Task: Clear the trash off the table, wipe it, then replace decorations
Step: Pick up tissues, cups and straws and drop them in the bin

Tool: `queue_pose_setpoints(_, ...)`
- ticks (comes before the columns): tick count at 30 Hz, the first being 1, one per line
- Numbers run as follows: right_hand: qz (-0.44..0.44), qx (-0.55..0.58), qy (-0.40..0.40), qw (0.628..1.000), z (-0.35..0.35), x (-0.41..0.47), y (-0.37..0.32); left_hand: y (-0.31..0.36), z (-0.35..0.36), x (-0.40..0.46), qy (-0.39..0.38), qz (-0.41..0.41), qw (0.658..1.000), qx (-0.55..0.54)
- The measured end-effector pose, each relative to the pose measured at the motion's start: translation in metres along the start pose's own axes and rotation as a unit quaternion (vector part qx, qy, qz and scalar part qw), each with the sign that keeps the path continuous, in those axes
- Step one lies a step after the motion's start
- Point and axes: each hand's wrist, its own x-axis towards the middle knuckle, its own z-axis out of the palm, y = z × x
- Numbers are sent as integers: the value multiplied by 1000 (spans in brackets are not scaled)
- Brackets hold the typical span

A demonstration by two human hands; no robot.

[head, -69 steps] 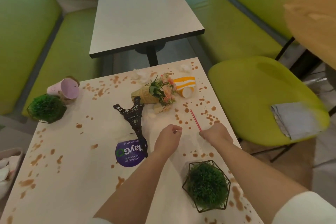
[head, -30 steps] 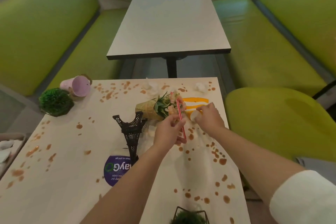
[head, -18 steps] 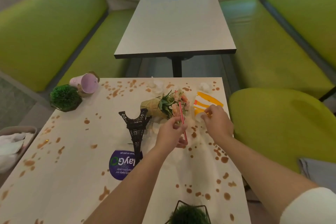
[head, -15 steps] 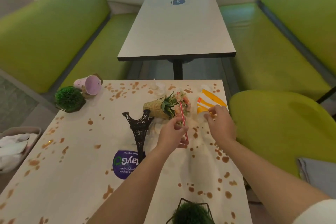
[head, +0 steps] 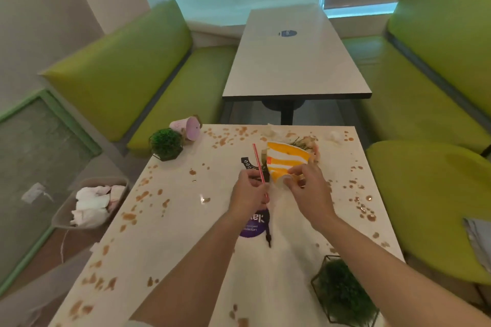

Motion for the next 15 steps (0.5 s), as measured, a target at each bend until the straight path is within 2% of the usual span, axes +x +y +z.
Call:
queue_pose_setpoints(9, 6, 38, -62, 997, 121, -61, -91, -43, -160, -33, 84, -32, 995, 37)
queue_pose_setpoints(15, 4, 56, -121, 991, 195, -87, -136, -89, -247, -46, 145, -54, 988, 14)
